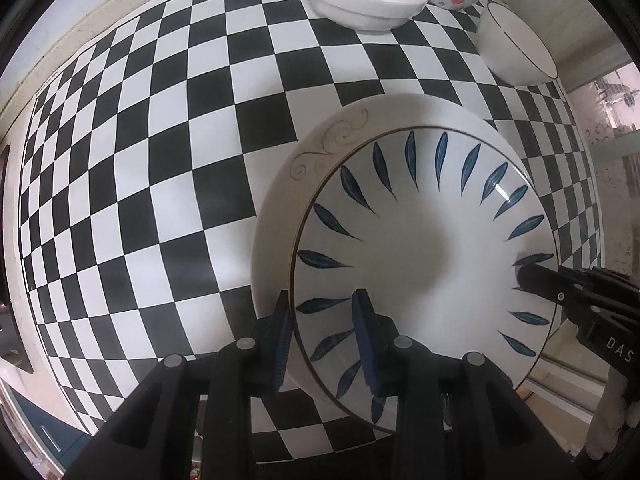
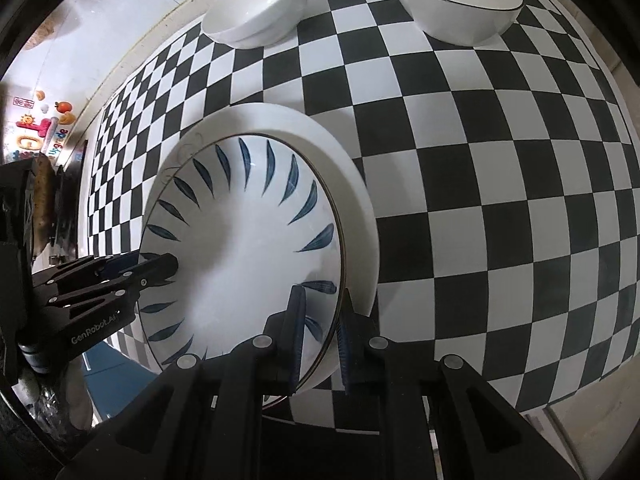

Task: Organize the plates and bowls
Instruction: 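Carry the blue-striped plate with both grippers and lower it onto the plate stack, then open both grippers and lift them away from the plate stack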

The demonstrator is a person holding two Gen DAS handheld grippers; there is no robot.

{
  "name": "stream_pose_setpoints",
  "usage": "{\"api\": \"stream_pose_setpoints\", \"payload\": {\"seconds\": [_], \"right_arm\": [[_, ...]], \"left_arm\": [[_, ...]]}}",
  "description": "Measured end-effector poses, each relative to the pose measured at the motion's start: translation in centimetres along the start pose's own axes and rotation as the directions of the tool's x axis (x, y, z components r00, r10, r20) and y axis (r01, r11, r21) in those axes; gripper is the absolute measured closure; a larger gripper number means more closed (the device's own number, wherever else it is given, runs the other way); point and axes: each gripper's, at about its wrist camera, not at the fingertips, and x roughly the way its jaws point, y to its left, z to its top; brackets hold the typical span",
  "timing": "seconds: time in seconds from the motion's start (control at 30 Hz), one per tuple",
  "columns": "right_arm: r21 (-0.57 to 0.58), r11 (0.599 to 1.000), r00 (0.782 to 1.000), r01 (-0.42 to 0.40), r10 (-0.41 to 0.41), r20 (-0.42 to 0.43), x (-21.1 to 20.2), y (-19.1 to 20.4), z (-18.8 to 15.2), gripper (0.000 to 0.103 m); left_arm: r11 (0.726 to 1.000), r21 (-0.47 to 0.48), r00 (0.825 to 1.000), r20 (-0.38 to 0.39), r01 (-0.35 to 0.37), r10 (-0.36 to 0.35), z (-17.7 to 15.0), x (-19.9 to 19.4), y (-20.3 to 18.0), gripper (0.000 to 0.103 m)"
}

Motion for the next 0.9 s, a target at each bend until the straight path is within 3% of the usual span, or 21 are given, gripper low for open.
{"api": "stream_pose_setpoints", "payload": {"seconds": [0.63, 0.9], "right_arm": [[0.023, 1.000, 0.999, -0.017, 0.018, -0.042, 0.4, -0.4, 1.3, 0.085], [0.019, 1.000, 0.997, 0.006, -0.004, -0.073, 0.6, 0.2, 1.4, 0.082]], "left_arm": [[0.998, -0.061, 0.999, -0.039, -0.035, 0.032, 0.4, -0.3, -0.3, 0.076], [0.995, -0.058, 0.996, -0.037, -0.079, 0.077, 0.7, -2.0, 0.0, 0.076]]}}
